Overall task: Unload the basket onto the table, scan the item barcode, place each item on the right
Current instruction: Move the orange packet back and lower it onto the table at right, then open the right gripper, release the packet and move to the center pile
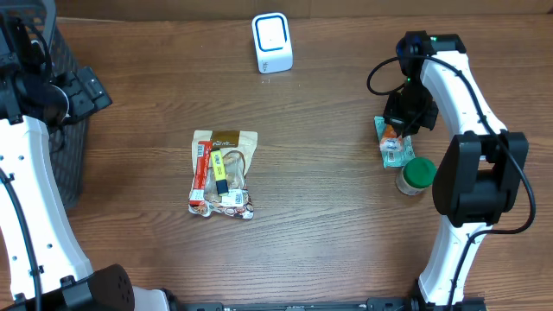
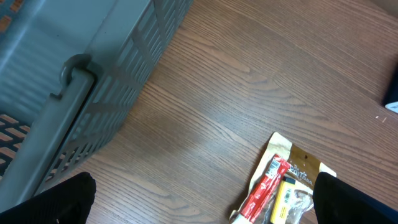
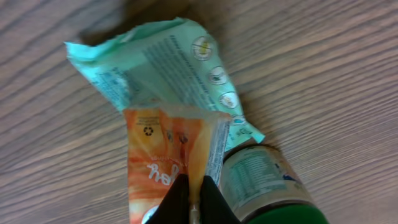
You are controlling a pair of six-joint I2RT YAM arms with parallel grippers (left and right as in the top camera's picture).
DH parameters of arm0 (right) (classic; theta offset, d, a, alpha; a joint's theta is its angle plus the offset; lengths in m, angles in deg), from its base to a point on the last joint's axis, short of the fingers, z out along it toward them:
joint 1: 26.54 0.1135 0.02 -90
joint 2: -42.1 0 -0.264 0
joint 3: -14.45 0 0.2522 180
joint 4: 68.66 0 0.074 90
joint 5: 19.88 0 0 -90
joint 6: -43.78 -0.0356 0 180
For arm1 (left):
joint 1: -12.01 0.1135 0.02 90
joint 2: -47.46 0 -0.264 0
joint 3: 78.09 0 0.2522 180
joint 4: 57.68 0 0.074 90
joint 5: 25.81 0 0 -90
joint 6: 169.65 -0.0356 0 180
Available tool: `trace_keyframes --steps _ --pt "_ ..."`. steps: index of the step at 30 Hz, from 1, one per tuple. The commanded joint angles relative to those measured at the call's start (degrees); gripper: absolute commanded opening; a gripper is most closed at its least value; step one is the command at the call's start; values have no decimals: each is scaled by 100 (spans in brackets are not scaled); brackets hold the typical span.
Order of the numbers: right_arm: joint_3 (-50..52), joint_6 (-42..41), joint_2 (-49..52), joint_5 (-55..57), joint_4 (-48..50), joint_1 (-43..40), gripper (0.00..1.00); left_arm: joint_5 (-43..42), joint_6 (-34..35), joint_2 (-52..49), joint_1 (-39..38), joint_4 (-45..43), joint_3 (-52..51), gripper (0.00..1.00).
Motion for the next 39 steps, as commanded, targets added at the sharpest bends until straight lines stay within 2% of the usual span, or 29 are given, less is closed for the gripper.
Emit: trace_keyframes --steps 1,7,17,24,30,39 --pt "46 -35 -7 83 31 -2 11 -22 -44 24 11 2 96 100" --pt "46 -33 -7 83 66 -2 34 -20 -44 24 11 2 96 100" --pt "46 -17 -7 70 221 13 36 -20 -44 24 11 2 96 100" --pt "46 -13 -7 -485 614 245 36 -20 -44 24 11 2 96 100" --pt "46 -20 -7 -616 1040 769 34 -22 -46 24 11 0 96 100" --pt "46 -22 -7 -1231 1681 2109 35 -22 -44 24 11 2 96 100"
